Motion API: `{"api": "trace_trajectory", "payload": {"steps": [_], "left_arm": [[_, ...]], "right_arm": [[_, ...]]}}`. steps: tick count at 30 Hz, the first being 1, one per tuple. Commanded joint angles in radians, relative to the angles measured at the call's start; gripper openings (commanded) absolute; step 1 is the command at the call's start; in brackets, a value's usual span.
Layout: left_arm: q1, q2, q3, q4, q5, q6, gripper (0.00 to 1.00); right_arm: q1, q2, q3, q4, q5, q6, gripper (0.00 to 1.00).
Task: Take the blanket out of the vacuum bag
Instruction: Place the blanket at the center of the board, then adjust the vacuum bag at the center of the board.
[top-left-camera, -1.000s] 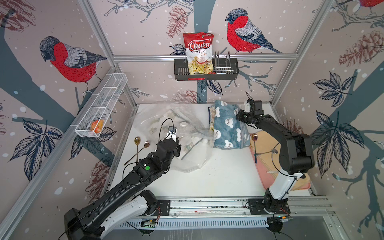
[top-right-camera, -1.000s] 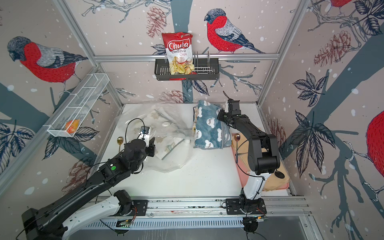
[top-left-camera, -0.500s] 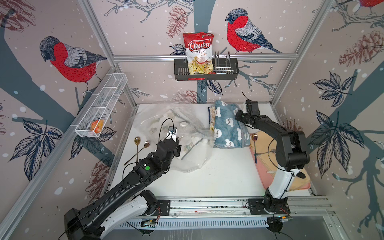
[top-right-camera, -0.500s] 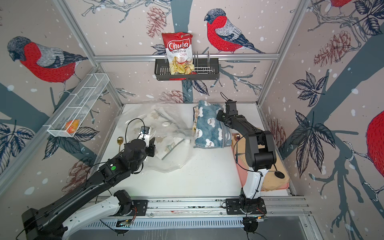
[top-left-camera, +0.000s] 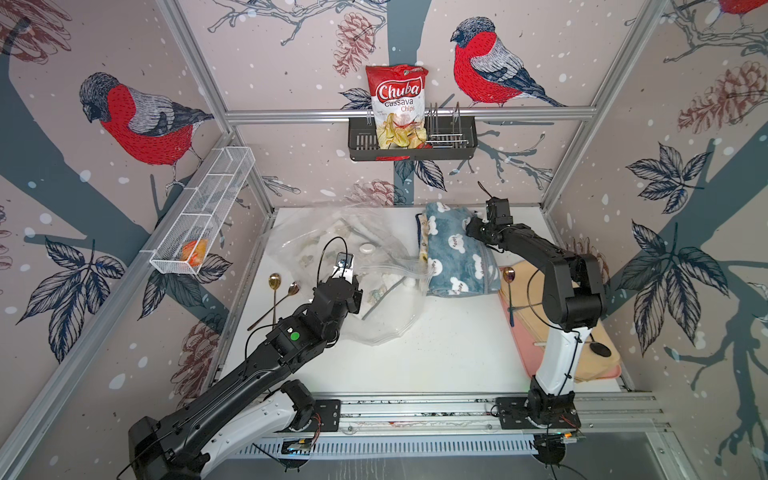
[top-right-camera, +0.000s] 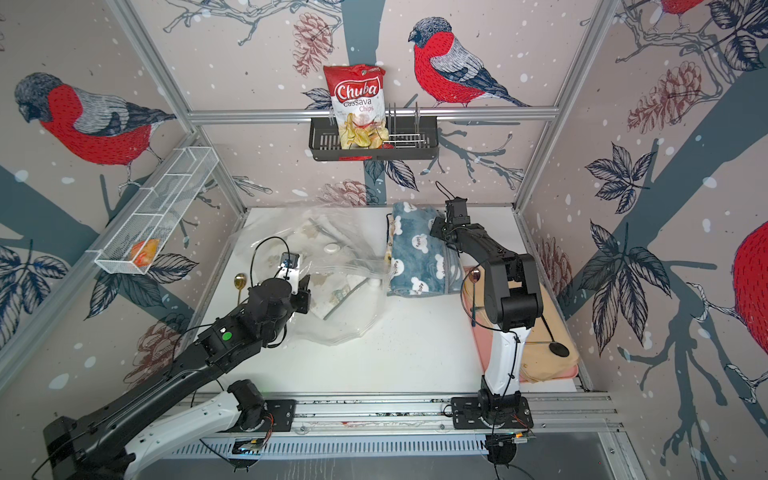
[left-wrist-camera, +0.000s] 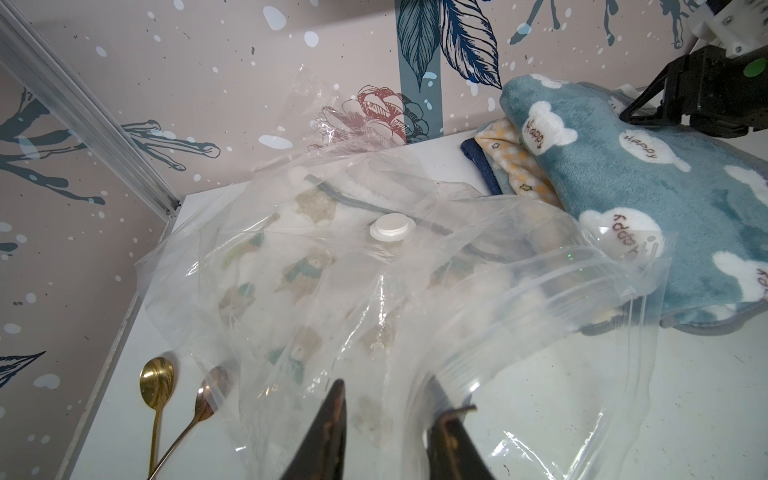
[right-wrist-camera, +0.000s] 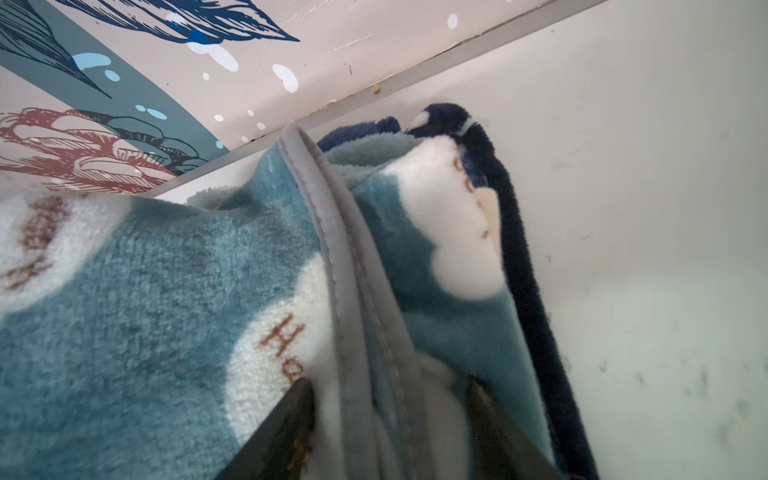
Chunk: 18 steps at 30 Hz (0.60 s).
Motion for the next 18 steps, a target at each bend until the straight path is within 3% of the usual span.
{"api": "trace_trajectory", "payload": {"steps": [1, 4, 7, 10, 13, 15, 18], "left_arm": [[0.001, -0.004, 0.0, 0.032, -0.011, 0.001, 0.31], [0.002, -0.002, 0.0, 0.029, -0.007, 0.0, 0.32], [0.001, -0.003, 0.004, 0.027, -0.001, -0.001, 0.32], [0.003, -0.013, 0.004, 0.026, 0.01, -0.004, 0.32], [0.001, -0.018, 0.003, 0.029, 0.023, -0.004, 0.32], [0.001, -0.014, 0.004, 0.033, 0.033, -0.005, 0.32], [0.001, -0.001, 0.005, 0.032, 0.05, -0.006, 0.33]], "right_arm": [[0.023, -0.076, -0.009, -0.031, 0.144, -0.011, 0.66], [0.051, -0.171, -0.024, -0.042, 0.175, -0.011, 0.67], [0.085, -0.299, -0.095, -0.015, 0.102, 0.02, 0.65], [0.161, -0.45, -0.256, 0.095, -0.001, 0.069, 0.58], [0.283, -0.594, -0.462, 0.248, -0.025, 0.17, 0.48], [0.392, -0.681, -0.614, 0.36, 0.078, 0.306, 0.39], [0.596, -0.78, -0.784, 0.498, 0.268, 0.384, 0.38]]}}
